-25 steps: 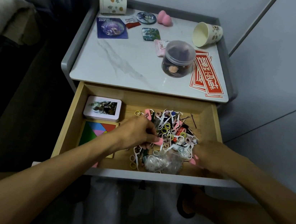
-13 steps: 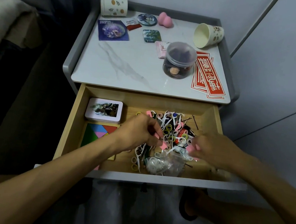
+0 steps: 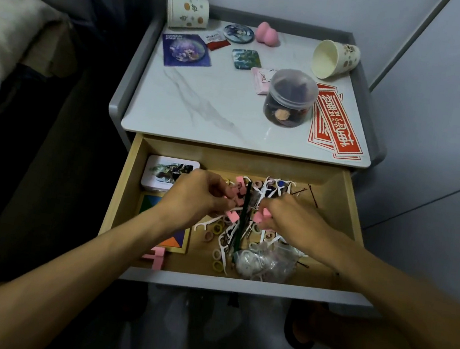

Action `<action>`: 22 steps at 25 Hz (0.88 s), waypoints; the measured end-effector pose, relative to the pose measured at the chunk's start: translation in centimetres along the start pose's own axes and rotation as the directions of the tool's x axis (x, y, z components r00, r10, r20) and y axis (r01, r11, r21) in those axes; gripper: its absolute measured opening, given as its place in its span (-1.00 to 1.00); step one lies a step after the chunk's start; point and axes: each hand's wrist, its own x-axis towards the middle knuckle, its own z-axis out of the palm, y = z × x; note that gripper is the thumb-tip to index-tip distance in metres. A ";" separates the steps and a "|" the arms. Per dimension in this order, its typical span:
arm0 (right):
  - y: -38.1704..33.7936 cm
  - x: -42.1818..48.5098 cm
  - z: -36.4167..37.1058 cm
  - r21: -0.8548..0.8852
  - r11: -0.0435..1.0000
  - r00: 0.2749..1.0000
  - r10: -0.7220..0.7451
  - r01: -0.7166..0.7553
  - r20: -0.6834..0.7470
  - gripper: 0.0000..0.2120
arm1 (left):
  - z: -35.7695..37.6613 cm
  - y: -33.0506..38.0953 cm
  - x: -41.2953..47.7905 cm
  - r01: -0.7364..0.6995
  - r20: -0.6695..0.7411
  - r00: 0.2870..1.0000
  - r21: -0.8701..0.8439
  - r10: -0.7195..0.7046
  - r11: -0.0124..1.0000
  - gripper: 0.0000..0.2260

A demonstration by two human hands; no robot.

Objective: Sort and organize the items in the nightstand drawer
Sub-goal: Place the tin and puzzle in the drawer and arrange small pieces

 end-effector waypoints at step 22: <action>-4.0 -0.7 -2.2 0.778 0.628 0.987 0.116 0.015 -0.112 -0.76 | -0.2 0.1 -0.5 0.104 0.064 0.994 -0.445 -0.084 0.890 -0.88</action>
